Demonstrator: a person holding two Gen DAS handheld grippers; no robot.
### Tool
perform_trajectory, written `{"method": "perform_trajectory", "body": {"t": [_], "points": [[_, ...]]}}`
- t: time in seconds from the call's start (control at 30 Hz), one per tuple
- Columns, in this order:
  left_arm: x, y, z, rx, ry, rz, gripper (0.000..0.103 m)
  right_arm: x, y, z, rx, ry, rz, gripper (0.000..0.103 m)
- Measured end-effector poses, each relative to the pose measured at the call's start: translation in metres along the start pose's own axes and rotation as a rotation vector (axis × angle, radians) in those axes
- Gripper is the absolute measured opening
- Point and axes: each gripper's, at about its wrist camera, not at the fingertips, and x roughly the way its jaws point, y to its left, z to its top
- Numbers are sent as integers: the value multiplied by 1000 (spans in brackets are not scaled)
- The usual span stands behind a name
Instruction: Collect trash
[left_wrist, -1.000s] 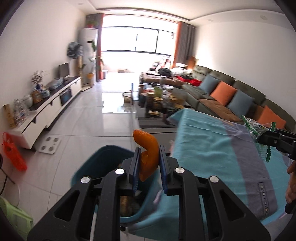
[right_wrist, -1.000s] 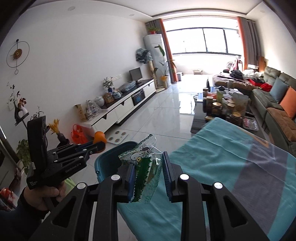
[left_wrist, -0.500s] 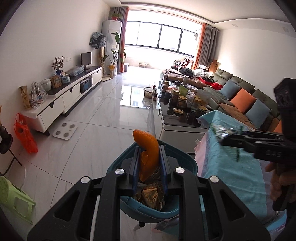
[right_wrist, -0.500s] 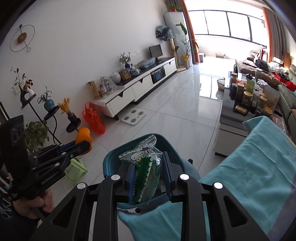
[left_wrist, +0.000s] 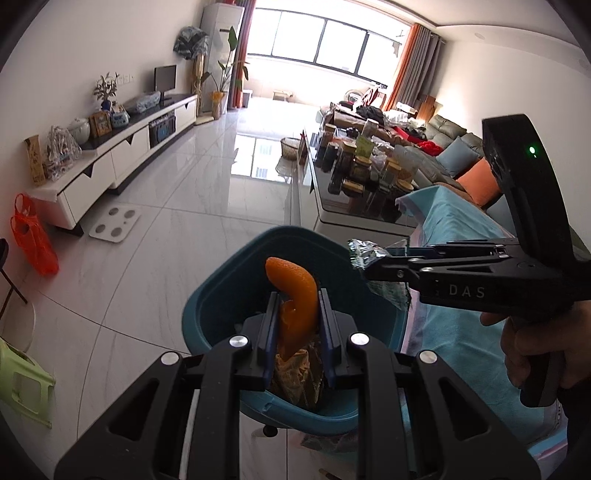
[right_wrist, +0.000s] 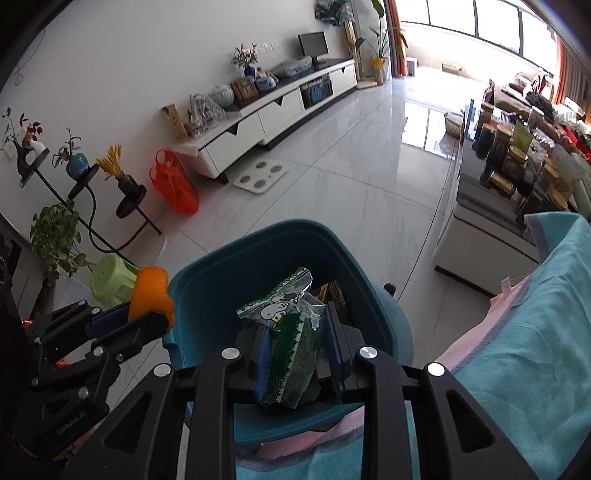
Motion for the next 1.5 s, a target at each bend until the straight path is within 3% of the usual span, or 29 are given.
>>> {"method": "perform_trajectory", "body": {"t": [0.5,0.77,0.87,0.97,1.0,1.23,1.3,1.4,1.5], "points": [[88,-5,-14,-26,144,11,21,50,-6,11,-37,188,-57,27],[113,-9,-13,-20,173,34,26,55,-9,12,-36,214,-61,39],[118,-11,-13,-23,181,43,33,53,-11,13,-36,214,-64,41],[113,-12,-12,-21,159,57,52,48,-13,13,-28,205,-61,49],[111,-14,-10,-21,152,62,53,48,-15,12,-26,206,-55,52],[91,-11,-5,-32,111,76,71,35,-18,11,-10,176,-38,53],[84,-8,-4,-34,96,82,83,29,-20,11,-4,156,-31,55],[68,-3,-2,-37,61,105,96,16,-22,10,14,112,-9,68],[52,3,-1,-49,27,123,97,-2,-24,9,30,49,-7,82]]}}
